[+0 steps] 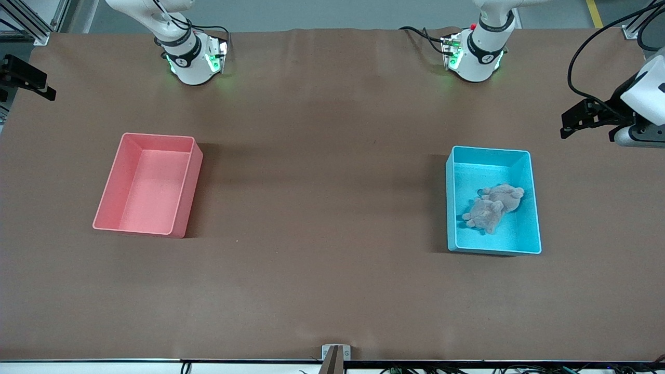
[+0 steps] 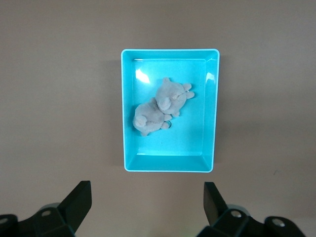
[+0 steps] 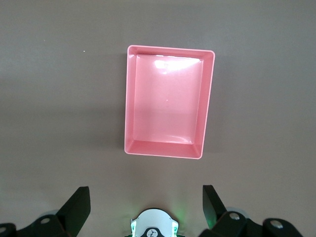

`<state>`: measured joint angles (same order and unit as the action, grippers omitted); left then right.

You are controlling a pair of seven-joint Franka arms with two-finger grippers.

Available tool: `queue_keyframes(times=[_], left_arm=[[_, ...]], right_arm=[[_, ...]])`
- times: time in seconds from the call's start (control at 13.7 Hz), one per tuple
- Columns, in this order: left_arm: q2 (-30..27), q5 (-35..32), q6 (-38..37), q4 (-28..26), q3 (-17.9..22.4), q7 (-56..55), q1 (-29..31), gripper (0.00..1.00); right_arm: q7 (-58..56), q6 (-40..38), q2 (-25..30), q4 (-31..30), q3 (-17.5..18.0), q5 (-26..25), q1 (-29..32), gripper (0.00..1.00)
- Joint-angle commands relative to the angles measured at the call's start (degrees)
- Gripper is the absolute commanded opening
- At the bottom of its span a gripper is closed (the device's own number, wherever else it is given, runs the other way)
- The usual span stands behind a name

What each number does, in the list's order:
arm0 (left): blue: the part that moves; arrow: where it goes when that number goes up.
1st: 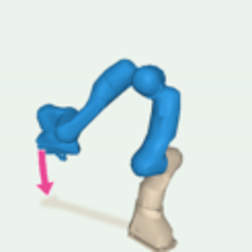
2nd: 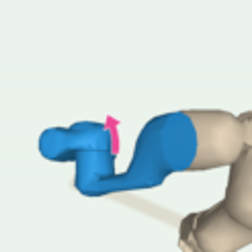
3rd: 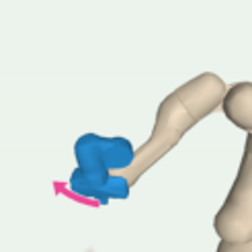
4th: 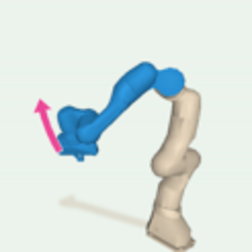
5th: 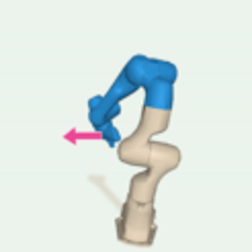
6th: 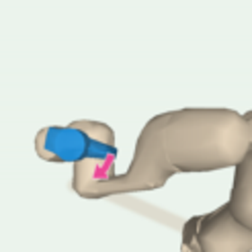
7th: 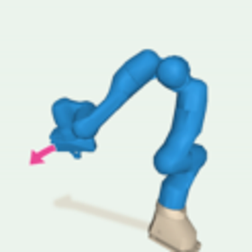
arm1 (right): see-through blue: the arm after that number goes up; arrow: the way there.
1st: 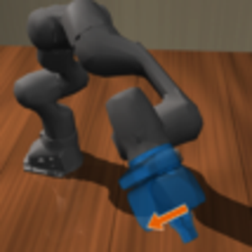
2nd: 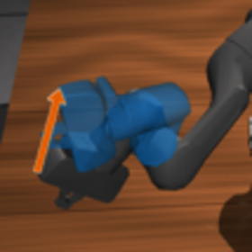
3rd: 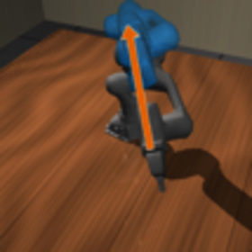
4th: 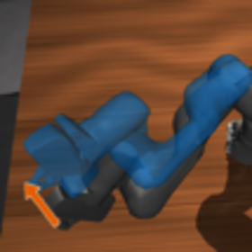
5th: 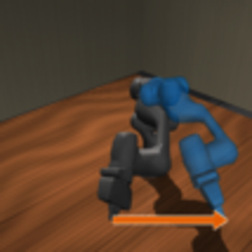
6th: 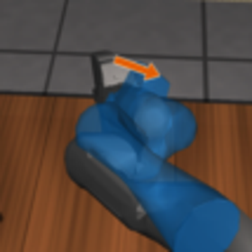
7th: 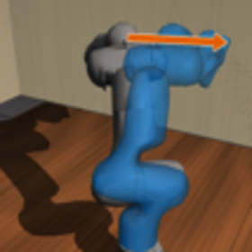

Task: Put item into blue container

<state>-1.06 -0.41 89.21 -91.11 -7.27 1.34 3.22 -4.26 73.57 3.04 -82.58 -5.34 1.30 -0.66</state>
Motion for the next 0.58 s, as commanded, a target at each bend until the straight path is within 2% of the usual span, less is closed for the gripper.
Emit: queue_keyframes(times=[0.0, 0.51], left_arm=[[0.6, 0.1, -1.1, 1.5, 4.7, 0.2, -4.4, 1.00], [0.5, 0.4, -1.1, 1.6, 5.0, 0.2, -4.1, 1.00]], right_arm=[[-0.1, 0.2, 1.2, -1.4, 0.3, 0.3, 0.4, 1.00], [-0.1, 0.2, 1.2, -1.4, 0.3, 0.3, 0.4, 1.00]])
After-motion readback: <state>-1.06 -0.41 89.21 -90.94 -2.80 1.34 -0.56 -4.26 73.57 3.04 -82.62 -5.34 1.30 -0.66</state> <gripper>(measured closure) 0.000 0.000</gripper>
